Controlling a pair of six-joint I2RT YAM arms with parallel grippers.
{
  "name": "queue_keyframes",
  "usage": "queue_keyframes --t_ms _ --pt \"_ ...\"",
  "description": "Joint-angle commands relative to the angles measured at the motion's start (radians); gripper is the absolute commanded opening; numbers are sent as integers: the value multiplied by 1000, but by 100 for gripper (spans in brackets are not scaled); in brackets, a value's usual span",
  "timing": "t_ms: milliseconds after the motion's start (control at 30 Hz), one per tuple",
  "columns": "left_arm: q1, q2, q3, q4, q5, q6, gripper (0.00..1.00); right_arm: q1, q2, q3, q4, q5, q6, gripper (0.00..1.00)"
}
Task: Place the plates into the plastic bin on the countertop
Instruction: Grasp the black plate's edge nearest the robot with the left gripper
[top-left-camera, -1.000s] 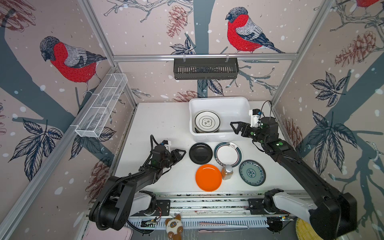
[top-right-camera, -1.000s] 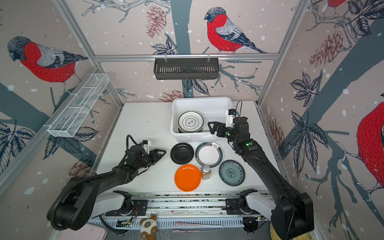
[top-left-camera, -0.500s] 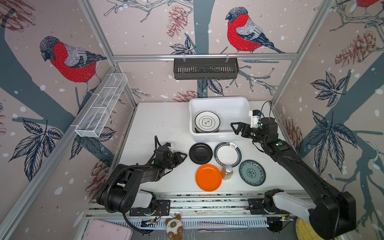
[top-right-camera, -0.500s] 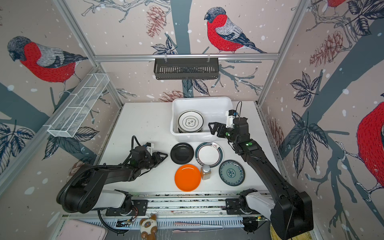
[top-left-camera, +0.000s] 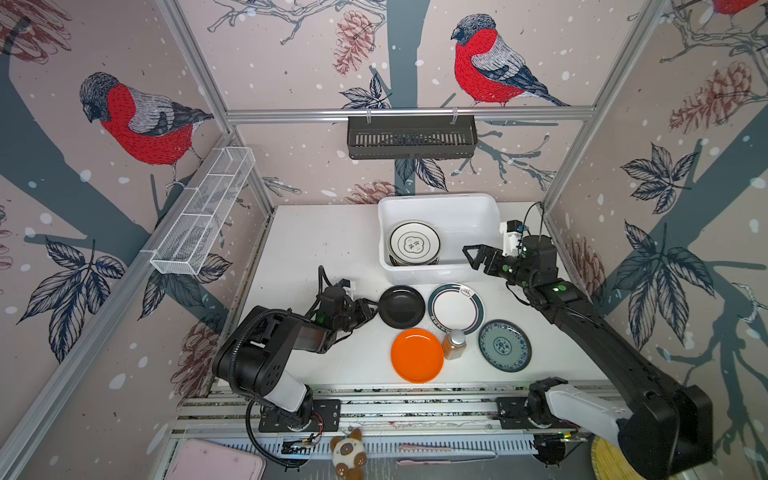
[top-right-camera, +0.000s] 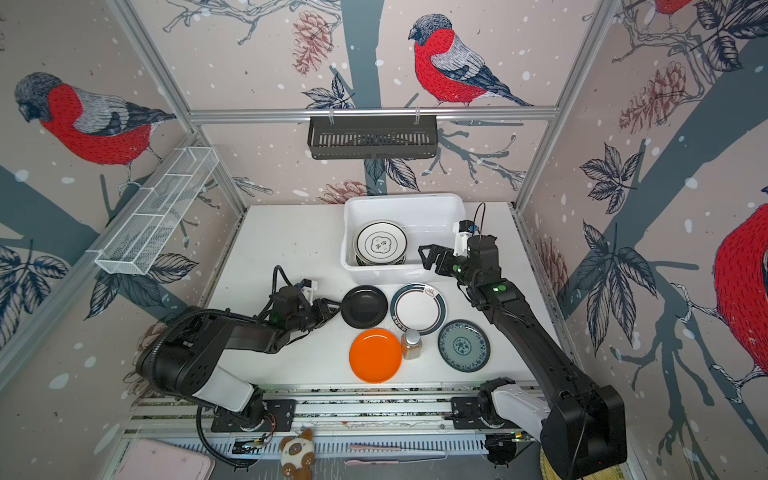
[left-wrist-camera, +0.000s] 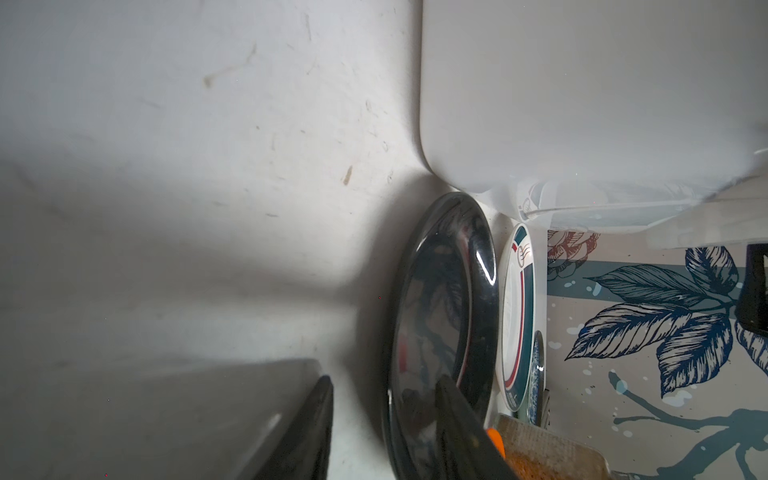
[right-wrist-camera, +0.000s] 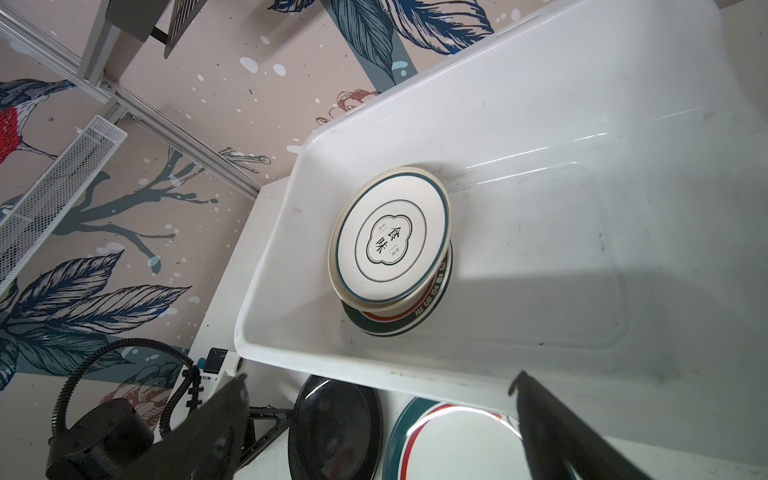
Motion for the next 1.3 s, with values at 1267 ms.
queue_keyframes --t_ms 1267 --pt "-45 77 168 -313 -198 161 25 -82 -3 -43 3 -10 21 100"
